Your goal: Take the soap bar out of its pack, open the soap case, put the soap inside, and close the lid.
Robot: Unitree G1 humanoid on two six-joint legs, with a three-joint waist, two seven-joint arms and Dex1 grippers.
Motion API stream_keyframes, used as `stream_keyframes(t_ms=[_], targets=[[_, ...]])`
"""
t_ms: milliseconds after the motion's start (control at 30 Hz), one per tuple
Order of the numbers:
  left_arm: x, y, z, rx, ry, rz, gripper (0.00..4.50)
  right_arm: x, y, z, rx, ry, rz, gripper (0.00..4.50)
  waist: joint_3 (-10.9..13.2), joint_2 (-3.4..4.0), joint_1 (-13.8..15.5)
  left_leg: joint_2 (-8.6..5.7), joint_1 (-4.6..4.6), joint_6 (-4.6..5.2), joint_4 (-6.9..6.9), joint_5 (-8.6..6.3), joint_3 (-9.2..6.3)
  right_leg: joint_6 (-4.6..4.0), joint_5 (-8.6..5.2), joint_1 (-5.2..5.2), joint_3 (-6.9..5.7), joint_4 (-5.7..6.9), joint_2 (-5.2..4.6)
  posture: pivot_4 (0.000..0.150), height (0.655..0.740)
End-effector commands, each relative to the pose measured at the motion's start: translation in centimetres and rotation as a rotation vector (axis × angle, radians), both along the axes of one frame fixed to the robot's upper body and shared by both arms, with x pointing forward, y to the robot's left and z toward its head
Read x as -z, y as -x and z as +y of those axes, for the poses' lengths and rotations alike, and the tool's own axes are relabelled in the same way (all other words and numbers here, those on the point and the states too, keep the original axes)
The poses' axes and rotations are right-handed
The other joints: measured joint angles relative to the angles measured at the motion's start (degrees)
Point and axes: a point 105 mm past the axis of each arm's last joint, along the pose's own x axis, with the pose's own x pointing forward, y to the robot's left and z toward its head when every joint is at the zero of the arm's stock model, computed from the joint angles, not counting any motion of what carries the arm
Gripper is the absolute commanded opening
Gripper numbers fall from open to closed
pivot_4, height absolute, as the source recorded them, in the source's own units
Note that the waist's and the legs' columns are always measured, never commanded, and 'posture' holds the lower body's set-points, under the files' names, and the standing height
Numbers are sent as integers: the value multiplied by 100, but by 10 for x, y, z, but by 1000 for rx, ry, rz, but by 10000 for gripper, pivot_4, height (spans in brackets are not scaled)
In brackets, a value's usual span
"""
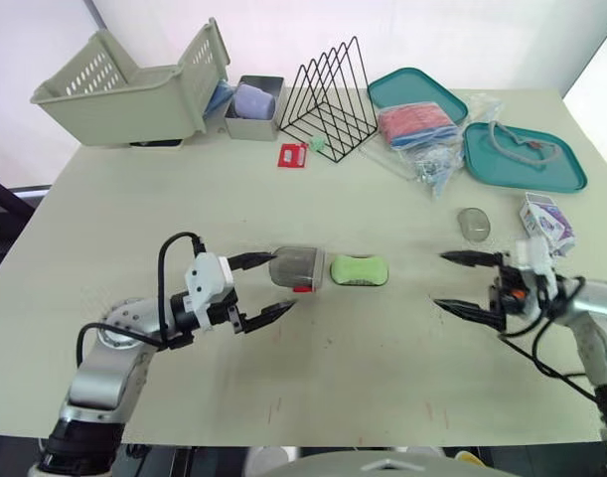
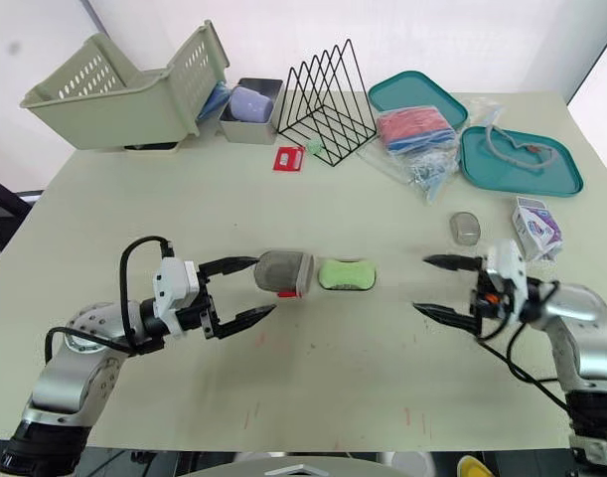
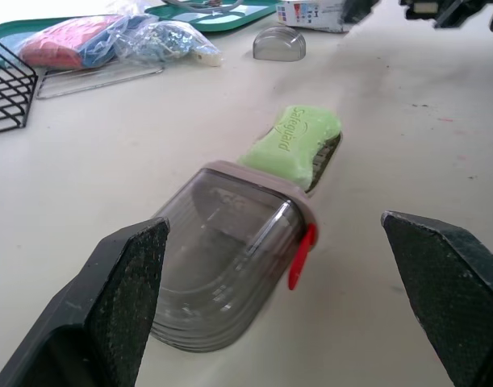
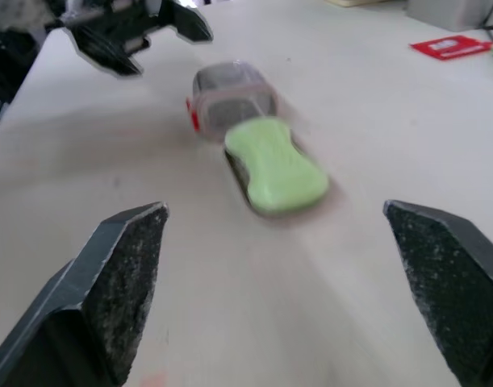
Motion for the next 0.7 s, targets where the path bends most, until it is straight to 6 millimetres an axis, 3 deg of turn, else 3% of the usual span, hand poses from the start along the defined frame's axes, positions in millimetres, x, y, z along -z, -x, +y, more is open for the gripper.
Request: stream_keyframes(t_ms=[33,300,433,700], targets=[[-9,-7,3,43,-61,-27,45000,10,9,-13,-32,41,-92,44738,0,0,-13,1,1,0,0,0,0,0,0,0,1,1,1,1500,7400],[-12,-30,28,218,-379,34,45000,26,15,-14,-43,54,-120,44738,3,3,17,1,6,-1,-1,1,6,0,0,0,8,3,5,1500,7400],[-18,-48,21,278,-433,65,45000,27,16,-17,-43,68,-126,44738,3,3,43,-2,2,-1,5,1,9,0,0,0,9,0,3,1500,7400],[-14,-62,5,344,-471,109,45000,29,15,-21,-18,85,-135,44738,3,3,-3,0,4,-1,4,1,7,0,0,-1,11,4,6,1500,7400]])
